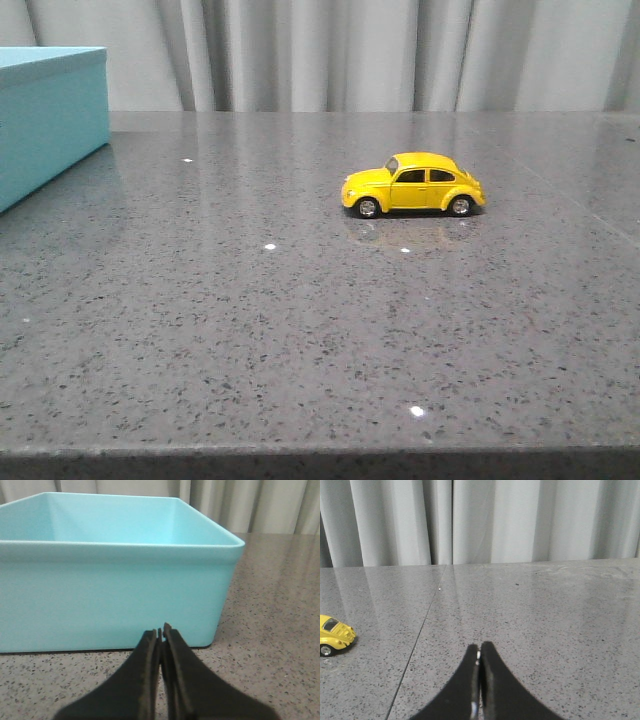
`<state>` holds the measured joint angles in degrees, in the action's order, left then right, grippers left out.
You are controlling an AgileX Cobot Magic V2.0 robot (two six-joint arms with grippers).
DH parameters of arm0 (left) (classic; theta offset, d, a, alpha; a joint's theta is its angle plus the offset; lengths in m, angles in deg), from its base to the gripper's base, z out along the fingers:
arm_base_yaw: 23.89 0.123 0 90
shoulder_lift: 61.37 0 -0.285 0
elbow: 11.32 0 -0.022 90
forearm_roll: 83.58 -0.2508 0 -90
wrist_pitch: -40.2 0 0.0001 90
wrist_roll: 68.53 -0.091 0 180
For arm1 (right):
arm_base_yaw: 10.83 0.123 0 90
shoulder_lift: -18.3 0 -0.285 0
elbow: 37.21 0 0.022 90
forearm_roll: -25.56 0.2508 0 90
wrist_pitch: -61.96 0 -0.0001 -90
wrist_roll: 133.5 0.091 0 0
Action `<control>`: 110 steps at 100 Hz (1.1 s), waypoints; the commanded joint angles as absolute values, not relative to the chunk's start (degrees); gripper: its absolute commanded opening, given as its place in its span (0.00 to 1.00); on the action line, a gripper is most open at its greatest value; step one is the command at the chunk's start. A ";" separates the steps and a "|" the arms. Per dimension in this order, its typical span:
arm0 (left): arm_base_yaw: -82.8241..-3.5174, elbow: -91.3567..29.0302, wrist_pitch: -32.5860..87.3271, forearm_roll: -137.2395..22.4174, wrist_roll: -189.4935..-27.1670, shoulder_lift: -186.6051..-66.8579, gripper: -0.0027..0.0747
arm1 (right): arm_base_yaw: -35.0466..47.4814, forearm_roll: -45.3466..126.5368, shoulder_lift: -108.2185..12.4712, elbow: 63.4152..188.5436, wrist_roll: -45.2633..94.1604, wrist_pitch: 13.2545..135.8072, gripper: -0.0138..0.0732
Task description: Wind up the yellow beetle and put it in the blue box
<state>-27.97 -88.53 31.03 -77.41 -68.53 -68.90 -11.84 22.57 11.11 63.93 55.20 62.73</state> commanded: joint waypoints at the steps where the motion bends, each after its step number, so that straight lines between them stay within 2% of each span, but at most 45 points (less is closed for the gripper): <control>1: -28.48 -89.81 35.33 -77.17 -68.53 -67.12 0.01 | -12.17 22.64 12.37 64.85 54.57 58.60 0.08; 78: -28.48 -89.81 35.80 -78.59 -68.53 -67.12 0.01 | -12.17 22.64 12.37 64.85 54.57 58.55 0.08; 110: -28.48 -89.59 44.28 -78.86 -68.53 -67.12 0.01 | -12.17 22.64 12.37 65.08 54.57 58.87 0.08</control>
